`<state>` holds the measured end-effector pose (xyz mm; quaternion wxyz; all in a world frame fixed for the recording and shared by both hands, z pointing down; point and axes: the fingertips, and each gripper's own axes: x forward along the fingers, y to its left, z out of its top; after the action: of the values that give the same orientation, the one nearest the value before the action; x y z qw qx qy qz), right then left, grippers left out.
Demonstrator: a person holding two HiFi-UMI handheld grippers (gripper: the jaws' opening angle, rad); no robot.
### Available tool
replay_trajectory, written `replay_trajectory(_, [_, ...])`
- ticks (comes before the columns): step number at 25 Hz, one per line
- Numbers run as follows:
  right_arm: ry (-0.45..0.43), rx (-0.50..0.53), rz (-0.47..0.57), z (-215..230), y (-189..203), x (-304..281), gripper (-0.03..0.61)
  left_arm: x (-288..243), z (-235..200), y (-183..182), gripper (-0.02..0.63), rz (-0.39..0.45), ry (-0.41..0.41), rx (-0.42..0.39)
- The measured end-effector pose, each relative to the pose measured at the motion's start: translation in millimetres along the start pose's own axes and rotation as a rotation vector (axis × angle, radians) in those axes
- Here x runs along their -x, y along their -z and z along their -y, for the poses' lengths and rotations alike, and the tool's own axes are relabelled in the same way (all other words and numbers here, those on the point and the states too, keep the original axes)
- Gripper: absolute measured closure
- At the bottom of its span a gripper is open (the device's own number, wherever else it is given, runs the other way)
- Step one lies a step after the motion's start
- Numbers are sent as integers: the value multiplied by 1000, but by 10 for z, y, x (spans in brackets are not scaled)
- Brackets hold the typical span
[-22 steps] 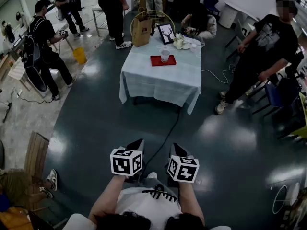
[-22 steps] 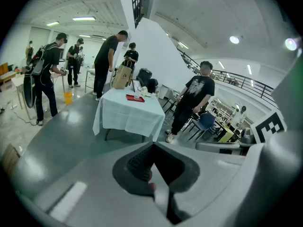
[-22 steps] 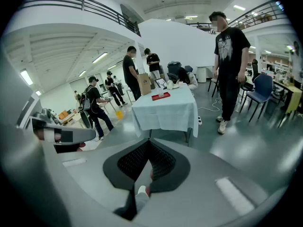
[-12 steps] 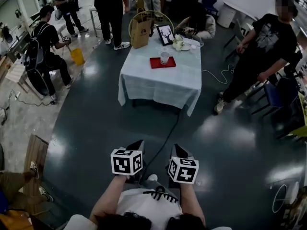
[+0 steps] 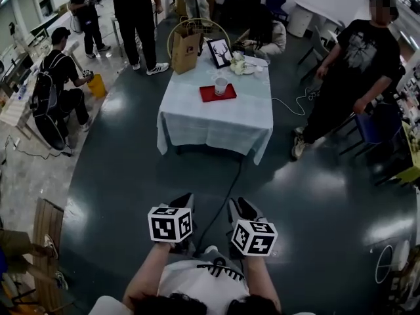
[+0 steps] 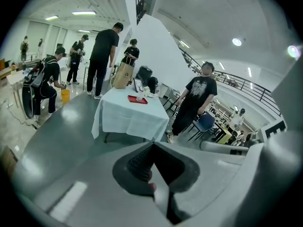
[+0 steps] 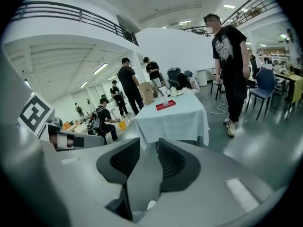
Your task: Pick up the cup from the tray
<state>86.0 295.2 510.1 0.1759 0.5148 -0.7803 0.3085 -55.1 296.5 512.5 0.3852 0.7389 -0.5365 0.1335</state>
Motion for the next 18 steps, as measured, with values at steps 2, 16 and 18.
replay_trajectory(2, [10, 6, 1, -42, -58, -72, 418, -32, -89, -106, 614, -3, 3, -3])
replay_trajectory(16, [95, -36, 45, -278, -230, -379, 388, -162, -434, -434, 612, -71, 69, -77])
replay_trajectory(18, [98, -40, 44, -274, -255, -396, 388, -175, -447, -464, 612, -74, 71, -78])
